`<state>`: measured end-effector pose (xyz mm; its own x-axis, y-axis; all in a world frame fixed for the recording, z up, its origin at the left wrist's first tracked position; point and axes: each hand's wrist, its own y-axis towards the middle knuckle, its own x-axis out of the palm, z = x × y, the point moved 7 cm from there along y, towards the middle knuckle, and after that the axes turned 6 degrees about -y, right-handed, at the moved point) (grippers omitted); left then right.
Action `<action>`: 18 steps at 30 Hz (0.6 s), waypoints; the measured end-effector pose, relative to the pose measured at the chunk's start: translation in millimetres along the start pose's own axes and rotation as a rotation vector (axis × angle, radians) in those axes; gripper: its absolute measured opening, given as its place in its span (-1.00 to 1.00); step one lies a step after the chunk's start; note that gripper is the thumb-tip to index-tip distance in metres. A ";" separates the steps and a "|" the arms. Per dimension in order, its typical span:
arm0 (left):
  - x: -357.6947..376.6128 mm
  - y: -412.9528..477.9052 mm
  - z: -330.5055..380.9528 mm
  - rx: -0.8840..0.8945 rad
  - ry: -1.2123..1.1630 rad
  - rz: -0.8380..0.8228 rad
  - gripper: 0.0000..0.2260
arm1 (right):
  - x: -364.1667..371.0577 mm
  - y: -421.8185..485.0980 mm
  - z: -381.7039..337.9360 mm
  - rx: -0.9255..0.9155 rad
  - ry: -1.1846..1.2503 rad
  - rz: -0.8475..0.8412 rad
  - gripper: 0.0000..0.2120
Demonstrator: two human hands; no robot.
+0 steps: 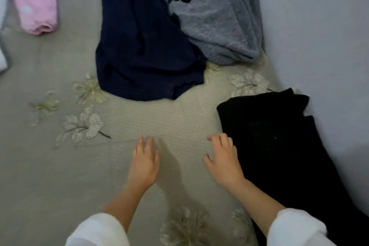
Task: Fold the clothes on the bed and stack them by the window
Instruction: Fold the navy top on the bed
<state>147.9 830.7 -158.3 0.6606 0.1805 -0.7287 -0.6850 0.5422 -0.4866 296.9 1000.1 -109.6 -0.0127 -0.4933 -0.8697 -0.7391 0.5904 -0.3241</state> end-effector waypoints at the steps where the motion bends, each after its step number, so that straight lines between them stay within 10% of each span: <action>1: -6.3 4.9 -20.2 -0.032 0.012 0.015 -0.52 | 10.6 14.1 -11.5 -0.035 -0.013 -0.032 -0.58; 15: -40.1 99.9 -73.4 0.136 -0.004 0.283 -0.47 | 52.5 225.9 -91.4 -0.268 -0.572 -0.093 -0.35; 18: -59.4 123.9 -65.6 0.048 -0.527 0.312 -0.64 | 56.3 239.9 -102.8 -0.292 -0.688 -0.063 -0.61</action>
<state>3.6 833.3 -206.9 0.5025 0.7113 -0.4914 -0.8641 0.4325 -0.2575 49.6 1048.3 -198.1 0.3888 0.0466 -0.9201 -0.8745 0.3330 -0.3527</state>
